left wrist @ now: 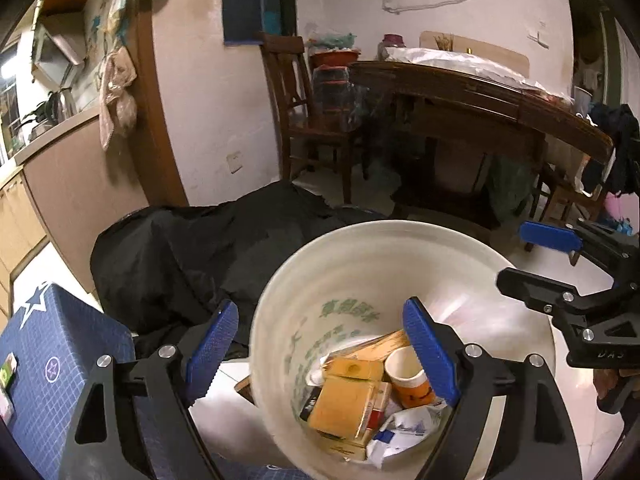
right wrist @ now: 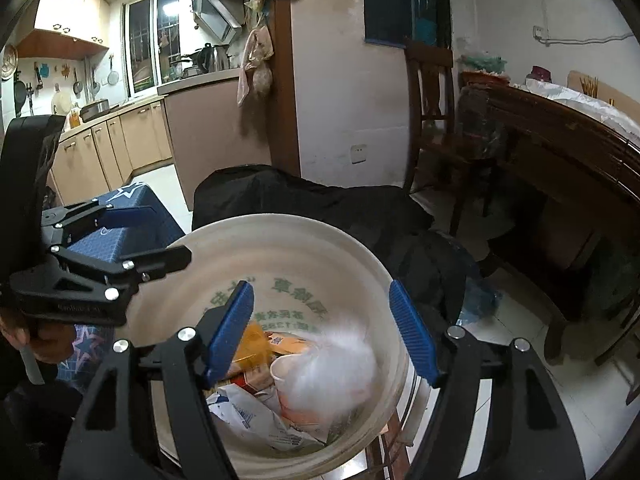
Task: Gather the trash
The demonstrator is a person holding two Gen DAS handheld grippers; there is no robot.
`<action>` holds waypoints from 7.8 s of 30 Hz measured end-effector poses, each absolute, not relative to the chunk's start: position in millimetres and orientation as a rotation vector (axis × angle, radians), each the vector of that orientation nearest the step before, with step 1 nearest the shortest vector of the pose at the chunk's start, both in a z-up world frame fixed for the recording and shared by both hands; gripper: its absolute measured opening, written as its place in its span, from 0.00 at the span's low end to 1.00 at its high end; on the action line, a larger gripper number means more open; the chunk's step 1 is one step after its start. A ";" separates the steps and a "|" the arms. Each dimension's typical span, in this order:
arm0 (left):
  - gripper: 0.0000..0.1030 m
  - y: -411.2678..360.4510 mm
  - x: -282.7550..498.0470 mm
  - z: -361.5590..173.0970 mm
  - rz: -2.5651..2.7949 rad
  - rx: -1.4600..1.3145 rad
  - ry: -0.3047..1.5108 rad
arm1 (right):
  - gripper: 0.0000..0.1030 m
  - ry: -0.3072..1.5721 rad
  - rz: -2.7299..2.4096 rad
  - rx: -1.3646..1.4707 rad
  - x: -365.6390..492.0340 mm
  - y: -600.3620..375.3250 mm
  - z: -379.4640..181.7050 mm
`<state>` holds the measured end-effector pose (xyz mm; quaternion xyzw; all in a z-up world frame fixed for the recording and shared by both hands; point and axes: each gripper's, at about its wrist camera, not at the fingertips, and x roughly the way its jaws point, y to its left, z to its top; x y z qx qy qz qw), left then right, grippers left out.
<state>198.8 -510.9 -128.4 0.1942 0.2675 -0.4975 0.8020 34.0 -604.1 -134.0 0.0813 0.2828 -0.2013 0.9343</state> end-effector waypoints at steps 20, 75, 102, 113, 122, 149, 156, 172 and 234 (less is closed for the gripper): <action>0.83 -290.1 260.5 -122.6 -0.828 0.277 0.599 | 0.65 0.552 -0.081 0.035 115.0 -478.0 -105.9; 0.19 -25.3 445.4 -160.2 -1.081 0.456 0.588 | 0.77 0.819 0.821 -0.797 492.2 -193.7 -180.5; 0.62 77.4 299.1 -126.7 -0.913 0.416 0.549 | 0.68 0.867 1.098 -0.757 409.3 -138.7 -185.8; 0.75 14.0 338.8 -166.1 -1.052 0.701 0.594 | 0.41 0.978 0.789 -0.245 399.0 -185.6 -174.8; 0.65 12.5 364.7 -190.0 -1.069 0.652 0.724 | 0.37 0.836 0.575 0.087 311.2 -247.4 -133.1; 0.63 -59.1 236.9 -106.6 -0.096 0.208 0.576 | 0.29 0.697 0.228 0.148 170.8 -254.5 -134.1; 0.63 -96.4 207.7 -72.3 -0.101 0.177 0.491 | 0.27 0.598 0.189 0.143 137.9 -270.2 -111.4; 0.63 -176.0 170.6 -43.8 -0.219 0.226 0.396 | 0.25 0.469 0.024 0.165 80.8 -331.1 -86.6; 0.95 -369.9 105.6 -62.4 -1.092 0.341 0.314 | 0.95 0.373 -0.612 0.173 -56.8 -489.9 -84.4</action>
